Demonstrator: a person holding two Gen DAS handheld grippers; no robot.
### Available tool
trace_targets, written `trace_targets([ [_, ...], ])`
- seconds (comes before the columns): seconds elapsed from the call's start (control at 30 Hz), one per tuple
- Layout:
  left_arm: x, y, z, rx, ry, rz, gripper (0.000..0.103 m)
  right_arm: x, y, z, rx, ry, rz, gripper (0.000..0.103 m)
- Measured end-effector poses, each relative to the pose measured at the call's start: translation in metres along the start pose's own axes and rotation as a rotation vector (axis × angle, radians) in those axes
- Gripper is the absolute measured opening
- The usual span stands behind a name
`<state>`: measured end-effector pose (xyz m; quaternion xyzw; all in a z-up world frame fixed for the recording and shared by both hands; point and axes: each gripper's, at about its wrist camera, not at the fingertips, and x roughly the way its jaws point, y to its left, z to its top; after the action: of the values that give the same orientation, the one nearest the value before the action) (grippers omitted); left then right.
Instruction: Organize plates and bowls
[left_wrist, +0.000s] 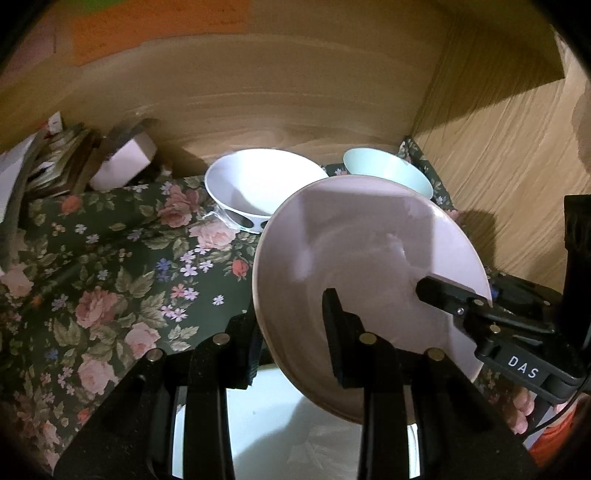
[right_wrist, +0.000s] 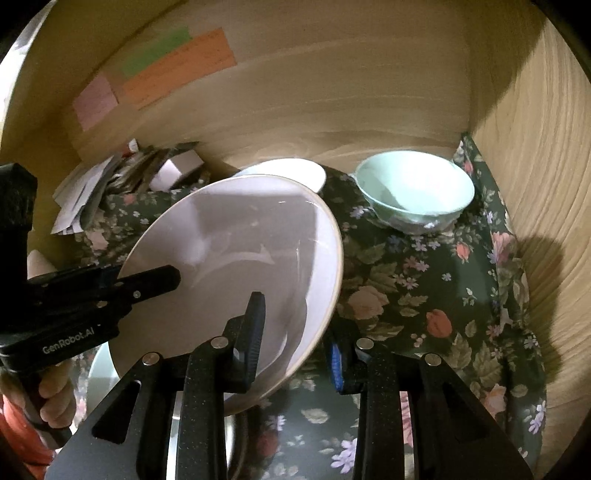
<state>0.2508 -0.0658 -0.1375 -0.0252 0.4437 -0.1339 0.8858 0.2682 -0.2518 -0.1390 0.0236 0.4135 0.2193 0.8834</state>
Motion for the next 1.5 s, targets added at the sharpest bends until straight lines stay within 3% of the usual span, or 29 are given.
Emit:
trace_targets([
  [0.4, -0.05, 0.032, -0.022, -0.031, -0.066, 0.033, 0.031, -0.008, 0.052, -0.007, -0.068, -0.013, 0.038, 0.027],
  [0.93, -0.113, 0.097, -0.077, -0.139, -0.14, 0.1, 0.031, 0.002, 0.132, -0.022, -0.168, 0.008, 0.122, 0.027],
  [1.5, -0.148, 0.153, -0.126, -0.229, -0.148, 0.183, 0.031, 0.029, 0.197, -0.042, -0.247, 0.083, 0.206, 0.027],
])
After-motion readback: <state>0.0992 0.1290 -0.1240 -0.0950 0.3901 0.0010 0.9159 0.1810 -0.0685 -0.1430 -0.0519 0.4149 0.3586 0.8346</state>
